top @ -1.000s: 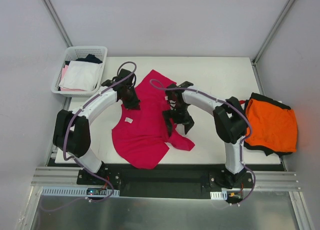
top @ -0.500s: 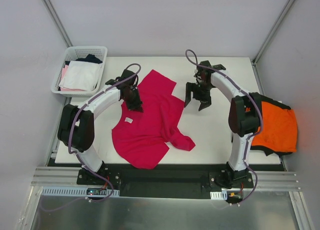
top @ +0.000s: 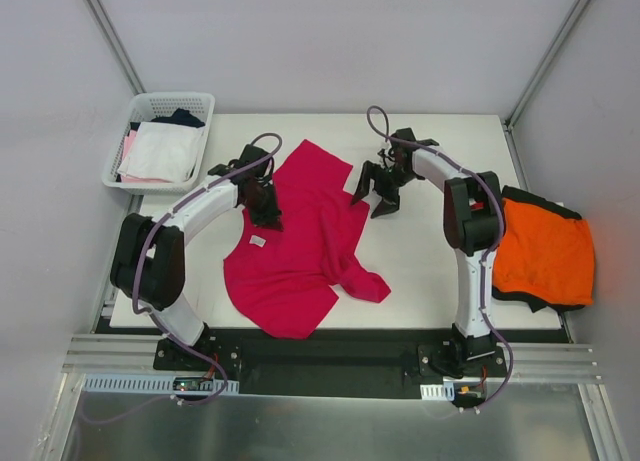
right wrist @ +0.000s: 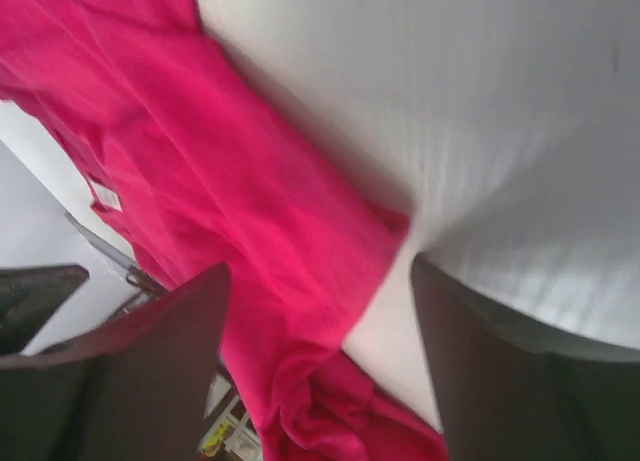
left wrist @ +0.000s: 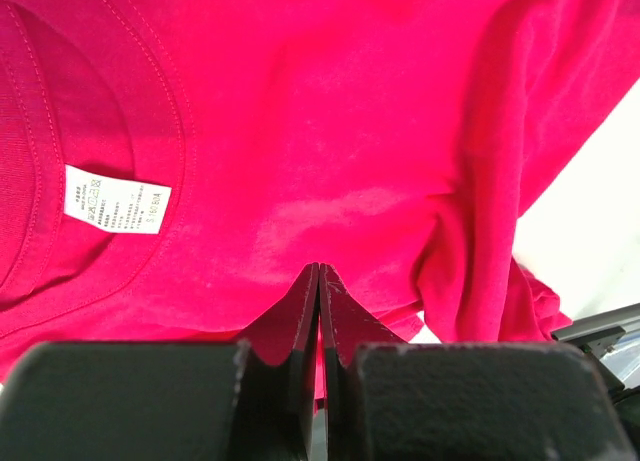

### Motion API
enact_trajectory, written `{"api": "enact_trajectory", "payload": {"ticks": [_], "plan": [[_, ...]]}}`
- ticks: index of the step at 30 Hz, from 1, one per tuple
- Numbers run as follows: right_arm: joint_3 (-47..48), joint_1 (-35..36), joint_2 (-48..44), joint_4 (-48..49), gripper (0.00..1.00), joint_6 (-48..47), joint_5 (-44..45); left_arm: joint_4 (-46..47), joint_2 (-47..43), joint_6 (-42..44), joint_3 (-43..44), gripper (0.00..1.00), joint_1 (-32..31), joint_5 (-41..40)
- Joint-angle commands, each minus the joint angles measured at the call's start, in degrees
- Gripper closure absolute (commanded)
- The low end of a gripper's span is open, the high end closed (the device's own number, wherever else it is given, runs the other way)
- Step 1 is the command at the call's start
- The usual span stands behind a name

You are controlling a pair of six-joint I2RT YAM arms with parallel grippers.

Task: Fold and stack the t-shirts
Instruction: Flatten the tshirt out

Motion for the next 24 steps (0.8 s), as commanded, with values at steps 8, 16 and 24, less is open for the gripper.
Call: {"api": "enact_trajectory", "payload": {"ticks": [8, 16, 24], "plan": [[-0.63, 3.94, 4.08, 10.12, 0.99, 7.01, -5.06, -0.10, -1.46, 1.75, 0.31, 1.00, 0.31, 0.32], [7.94, -1.58, -1.47, -0.05, 0.99, 3.50, 3.63, -0.36, 2.49, 0.61, 2.24, 1.00, 1.46, 1.46], [26.95, -5.99, 0.47, -9.30, 0.99, 3.14, 5.76, -0.27, 3.37, -0.01, 3.56, 1.00, 1.54, 1.47]]}}
